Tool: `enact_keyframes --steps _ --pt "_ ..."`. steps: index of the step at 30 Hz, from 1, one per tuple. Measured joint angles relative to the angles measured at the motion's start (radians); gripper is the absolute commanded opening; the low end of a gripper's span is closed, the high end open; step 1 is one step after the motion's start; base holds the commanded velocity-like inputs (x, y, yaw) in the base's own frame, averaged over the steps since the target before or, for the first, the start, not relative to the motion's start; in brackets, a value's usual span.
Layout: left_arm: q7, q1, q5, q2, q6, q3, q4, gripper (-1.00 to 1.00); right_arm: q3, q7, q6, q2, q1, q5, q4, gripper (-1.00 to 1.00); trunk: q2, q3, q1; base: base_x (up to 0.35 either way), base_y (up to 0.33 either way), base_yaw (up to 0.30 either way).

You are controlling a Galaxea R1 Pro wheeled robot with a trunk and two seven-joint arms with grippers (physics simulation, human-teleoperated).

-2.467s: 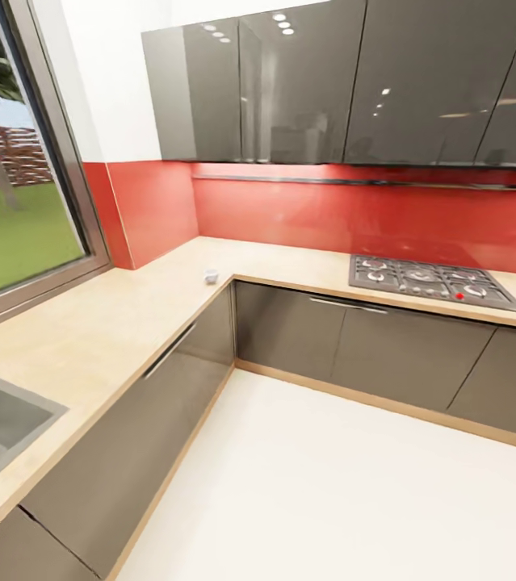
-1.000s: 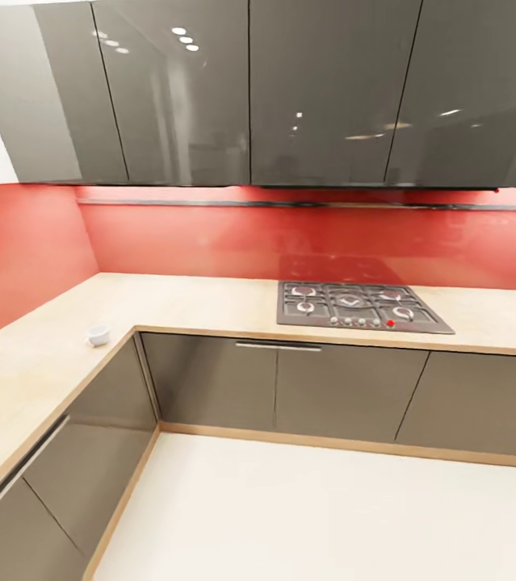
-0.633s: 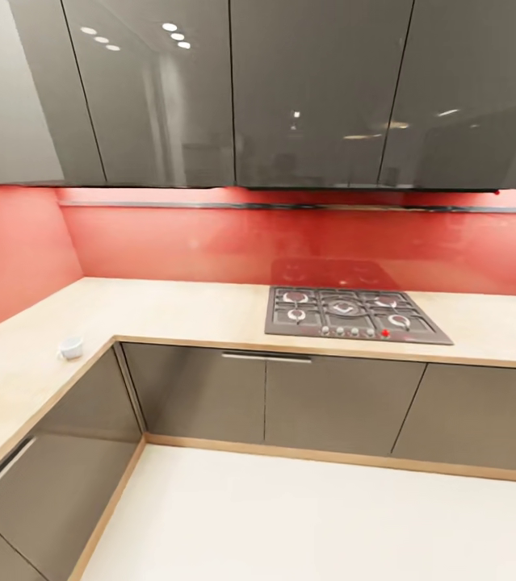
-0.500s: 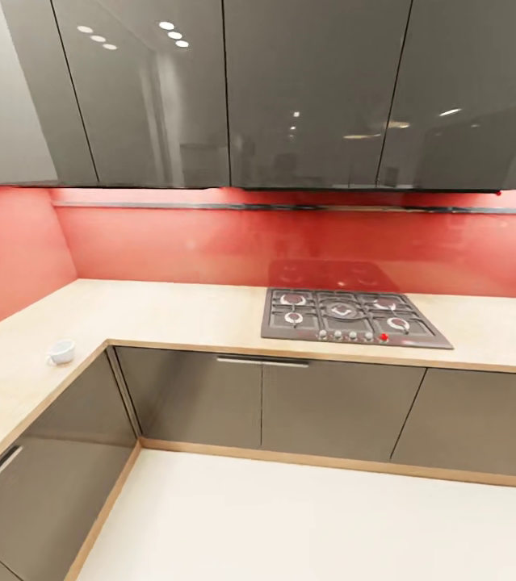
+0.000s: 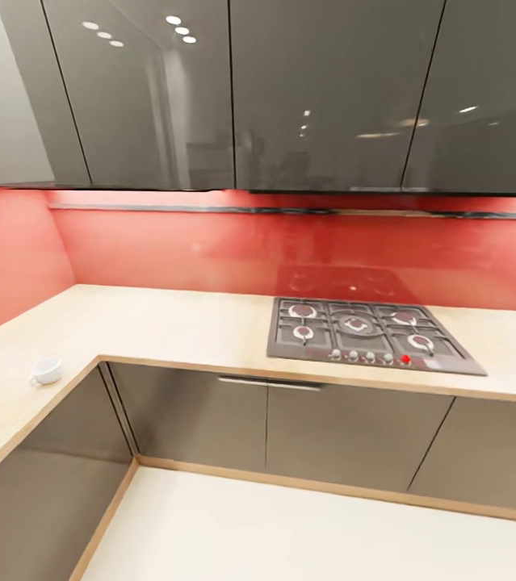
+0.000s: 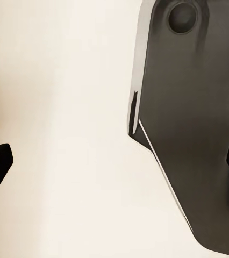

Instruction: Set up a coffee station on the kitchen countertop: keep the coffee maker on the countertop, move the bottle of coffee from the kitchen shelf to the counter next to the coffee maker, place a paper coffee filter on top of the coffee maker, put the saucer next to the coffee maker with the coffee cup on the saucer, and place the electric kettle next to the coffee maker.

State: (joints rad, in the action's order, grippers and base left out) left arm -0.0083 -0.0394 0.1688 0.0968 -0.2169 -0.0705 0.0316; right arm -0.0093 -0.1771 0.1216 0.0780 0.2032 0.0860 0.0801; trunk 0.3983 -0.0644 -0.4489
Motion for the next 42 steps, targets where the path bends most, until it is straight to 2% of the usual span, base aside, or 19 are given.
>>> enact_keyframes --steps 16,31,42 --pt "0.0 0.0 0.001 0.0 -0.001 0.001 0.0 1.0 0.0 0.0 0.0 0.0 0.0 0.0 0.0 1.0 0.0 0.0 0.0 0.271 -0.178 0.271" --pt "-0.009 0.0 -0.001 -0.001 -0.001 0.001 -0.002 1.0 0.0 -0.001 0.0 0.0 0.0 0.0 0.0 1.0 0.0 0.0 -0.001 0.018 -0.014 0.275" --pt "0.002 0.0 0.021 0.002 0.0 0.015 -0.002 1.0 0.0 -0.001 0.0 0.0 0.0 0.0 0.0 1.0 0.0 0.0 -0.001 0.0 0.0 0.275"
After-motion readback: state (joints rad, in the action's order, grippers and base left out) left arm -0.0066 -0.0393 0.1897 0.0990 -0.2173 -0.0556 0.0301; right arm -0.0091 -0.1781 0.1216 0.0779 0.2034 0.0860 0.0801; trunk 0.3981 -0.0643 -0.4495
